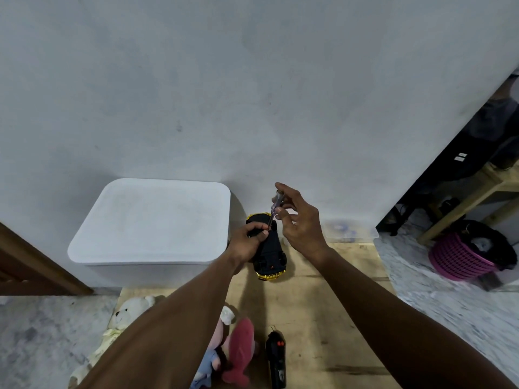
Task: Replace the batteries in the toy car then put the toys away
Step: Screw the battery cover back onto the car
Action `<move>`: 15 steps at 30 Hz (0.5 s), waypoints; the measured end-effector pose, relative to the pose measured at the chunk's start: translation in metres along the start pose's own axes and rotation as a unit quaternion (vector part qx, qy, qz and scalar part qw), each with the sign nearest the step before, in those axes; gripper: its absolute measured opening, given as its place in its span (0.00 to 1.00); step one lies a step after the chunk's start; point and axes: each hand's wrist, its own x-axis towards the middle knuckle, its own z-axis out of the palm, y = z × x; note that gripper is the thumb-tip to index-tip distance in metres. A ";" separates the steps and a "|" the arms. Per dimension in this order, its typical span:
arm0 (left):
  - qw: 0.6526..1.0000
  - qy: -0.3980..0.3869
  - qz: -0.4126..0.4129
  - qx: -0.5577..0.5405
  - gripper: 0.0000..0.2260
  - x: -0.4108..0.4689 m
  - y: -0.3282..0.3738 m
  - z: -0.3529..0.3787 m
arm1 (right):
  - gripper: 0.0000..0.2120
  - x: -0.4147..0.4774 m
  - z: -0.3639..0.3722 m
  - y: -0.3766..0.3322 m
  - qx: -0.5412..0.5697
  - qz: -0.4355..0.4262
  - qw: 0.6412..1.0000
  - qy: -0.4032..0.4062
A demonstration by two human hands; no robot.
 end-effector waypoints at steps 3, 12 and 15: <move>1.000 -0.002 0.003 0.002 0.05 0.000 0.000 -0.001 | 0.26 0.001 0.001 -0.001 0.004 -0.024 1.000 0.009; 1.000 -0.008 0.007 -0.013 0.05 -0.002 -0.002 0.002 | 0.21 0.002 0.009 -0.005 0.004 -0.055 0.998 0.033; 1.000 -0.011 0.012 -0.012 0.05 -0.003 -0.001 0.000 | 0.18 0.002 0.008 -0.003 0.015 -0.081 0.996 0.035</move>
